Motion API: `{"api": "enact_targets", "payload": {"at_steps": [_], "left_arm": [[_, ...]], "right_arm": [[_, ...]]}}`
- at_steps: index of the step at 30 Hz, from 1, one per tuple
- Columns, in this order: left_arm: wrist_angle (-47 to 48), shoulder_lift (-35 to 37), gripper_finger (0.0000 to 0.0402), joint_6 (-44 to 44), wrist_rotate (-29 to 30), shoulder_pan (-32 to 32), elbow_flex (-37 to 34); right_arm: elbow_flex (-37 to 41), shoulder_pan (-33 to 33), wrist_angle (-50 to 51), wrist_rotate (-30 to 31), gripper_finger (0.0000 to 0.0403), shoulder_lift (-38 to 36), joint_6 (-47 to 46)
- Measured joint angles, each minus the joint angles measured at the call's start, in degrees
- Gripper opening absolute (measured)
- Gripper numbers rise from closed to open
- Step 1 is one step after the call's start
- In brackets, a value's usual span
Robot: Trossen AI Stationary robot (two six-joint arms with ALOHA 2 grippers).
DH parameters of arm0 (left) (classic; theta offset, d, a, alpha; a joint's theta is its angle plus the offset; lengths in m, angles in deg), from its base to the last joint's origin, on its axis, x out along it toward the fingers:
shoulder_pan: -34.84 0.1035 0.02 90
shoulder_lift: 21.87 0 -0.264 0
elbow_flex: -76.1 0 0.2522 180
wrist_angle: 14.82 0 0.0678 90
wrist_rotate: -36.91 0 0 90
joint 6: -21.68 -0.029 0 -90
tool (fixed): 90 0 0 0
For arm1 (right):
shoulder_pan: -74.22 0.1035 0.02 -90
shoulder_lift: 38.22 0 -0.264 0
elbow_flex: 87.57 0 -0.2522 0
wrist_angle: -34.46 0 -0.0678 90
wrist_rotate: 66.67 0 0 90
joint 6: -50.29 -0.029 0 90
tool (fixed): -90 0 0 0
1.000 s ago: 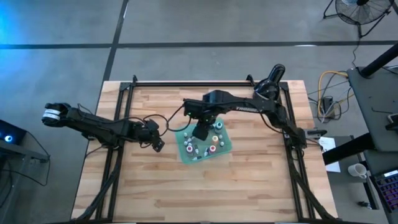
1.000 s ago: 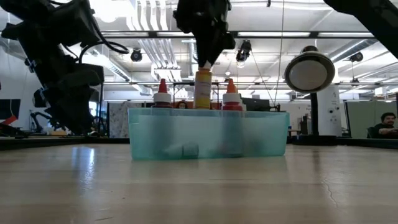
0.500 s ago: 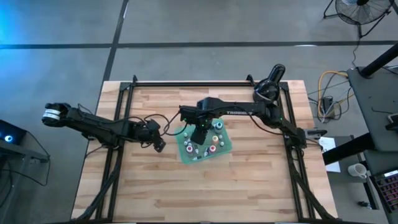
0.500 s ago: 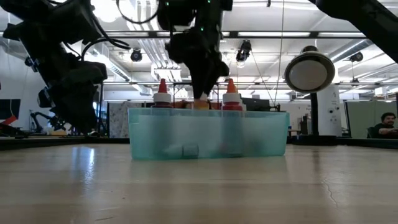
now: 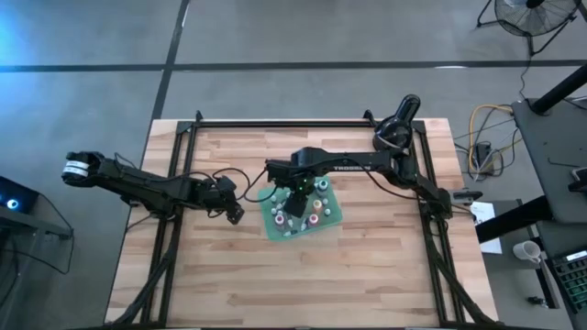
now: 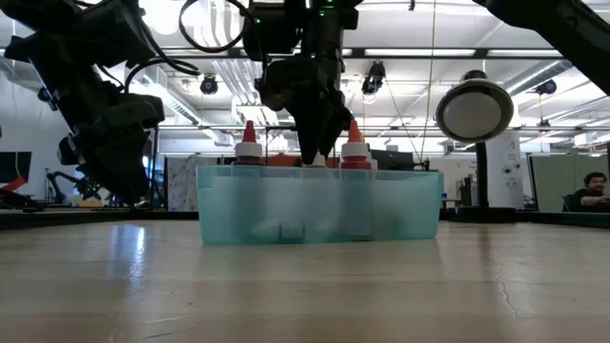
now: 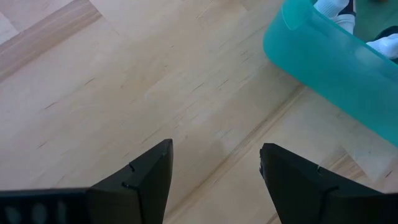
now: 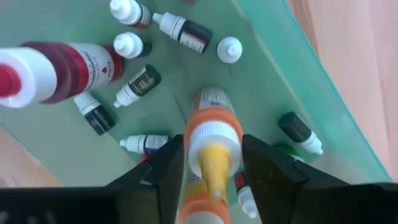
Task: Pick & Place food coloring
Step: Put the orange big food coloring into the green bin, then put the yellow big food coloring into the green bin
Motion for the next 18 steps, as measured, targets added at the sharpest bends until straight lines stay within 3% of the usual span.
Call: {"api": "enact_targets", "payload": {"at_steps": [11,16,18], "left_arm": [[-0.3,0.0,0.0213,-0.1,0.0,0.0,0.0],[-0.3,0.0,0.0213,-0.1,0.0,0.0,0.0],[0.2,0.0,0.0213,-1.0,0.0,0.0,0.0]], "right_arm": [[-1.2,-0.1,2.3,0.7,0.0215,-4.0,0.1],[-1.2,0.5,1.4,1.2,0.0224,-13.6,3.9],[0.0,1.8,0.0,5.1,0.0224,-19.0,5.0]]}}
